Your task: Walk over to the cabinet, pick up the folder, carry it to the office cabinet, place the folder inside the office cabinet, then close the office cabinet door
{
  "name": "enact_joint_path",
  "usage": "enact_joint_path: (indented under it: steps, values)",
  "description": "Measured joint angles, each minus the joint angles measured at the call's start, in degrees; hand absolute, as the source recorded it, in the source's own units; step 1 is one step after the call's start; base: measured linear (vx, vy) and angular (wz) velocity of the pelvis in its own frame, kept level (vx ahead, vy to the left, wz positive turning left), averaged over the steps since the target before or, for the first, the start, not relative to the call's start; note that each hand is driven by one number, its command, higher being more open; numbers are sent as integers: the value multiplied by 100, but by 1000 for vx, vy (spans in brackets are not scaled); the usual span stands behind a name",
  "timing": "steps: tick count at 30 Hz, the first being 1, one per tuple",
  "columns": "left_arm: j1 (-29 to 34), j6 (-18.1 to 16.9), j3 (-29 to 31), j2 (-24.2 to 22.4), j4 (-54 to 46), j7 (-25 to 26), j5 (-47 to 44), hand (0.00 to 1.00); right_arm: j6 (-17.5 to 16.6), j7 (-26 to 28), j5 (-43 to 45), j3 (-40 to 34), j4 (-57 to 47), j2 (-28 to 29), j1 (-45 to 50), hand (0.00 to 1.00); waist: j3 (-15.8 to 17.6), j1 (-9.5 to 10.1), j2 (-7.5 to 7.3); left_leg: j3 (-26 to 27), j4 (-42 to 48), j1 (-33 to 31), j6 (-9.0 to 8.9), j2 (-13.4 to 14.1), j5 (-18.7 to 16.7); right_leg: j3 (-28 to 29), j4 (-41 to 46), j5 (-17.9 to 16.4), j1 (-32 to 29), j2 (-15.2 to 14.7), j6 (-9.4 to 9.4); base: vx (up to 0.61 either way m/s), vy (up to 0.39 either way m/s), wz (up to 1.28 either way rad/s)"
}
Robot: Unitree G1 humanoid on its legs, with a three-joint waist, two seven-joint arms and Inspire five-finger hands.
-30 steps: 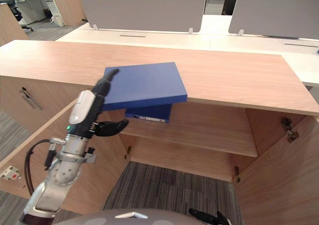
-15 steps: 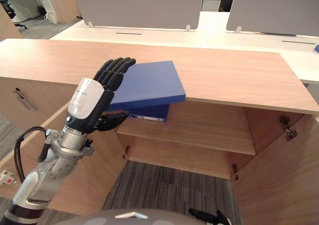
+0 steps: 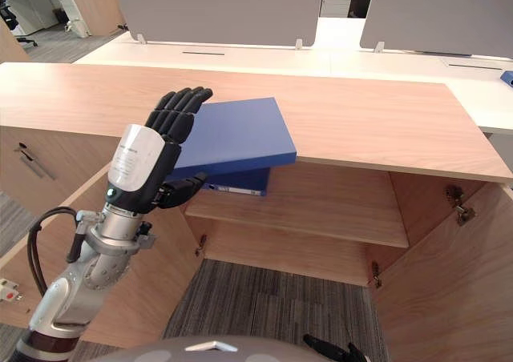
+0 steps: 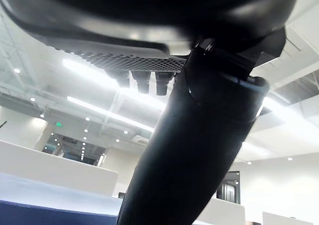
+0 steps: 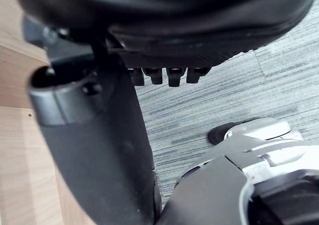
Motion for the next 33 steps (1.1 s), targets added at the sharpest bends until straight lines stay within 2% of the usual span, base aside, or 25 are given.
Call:
enact_joint_path:
  steps: [7, 26, 27, 33]
  values:
    - [-10, 25, -247, -88, 414, -51, 61, 100, 11, 3, -2, 4, -10, -12, -7, 100, -13, -57, 27, 8, -30, 43, 2, 0, -8, 5, -15, 1, 5, -2, -4, -22, 1, -1]
    - [-189, 444, -251, -73, 1176, -48, 900, 100, 38, 13, 0, 24, -68, -4, -44, 100, 37, -172, 28, 6, -31, 45, -17, -19, -96, -1, -310, 72, 131, -4, -19, 2, 0, 0]
    - [-229, 468, -248, -74, 1245, -44, 962, 0, 64, 15, 0, 24, -105, -4, -47, 100, 49, -176, 33, 7, -31, 45, -17, -20, -97, -1, -312, 73, 131, -5, -21, 0, 0, 0]
    - [-232, 565, -248, -126, 1475, -11, 1060, 0, 115, 16, 0, 23, -117, -4, -110, 100, 86, -214, 34, 10, -32, 45, -17, -19, -109, 2, -325, 79, 132, -6, -19, 0, 0, 0]
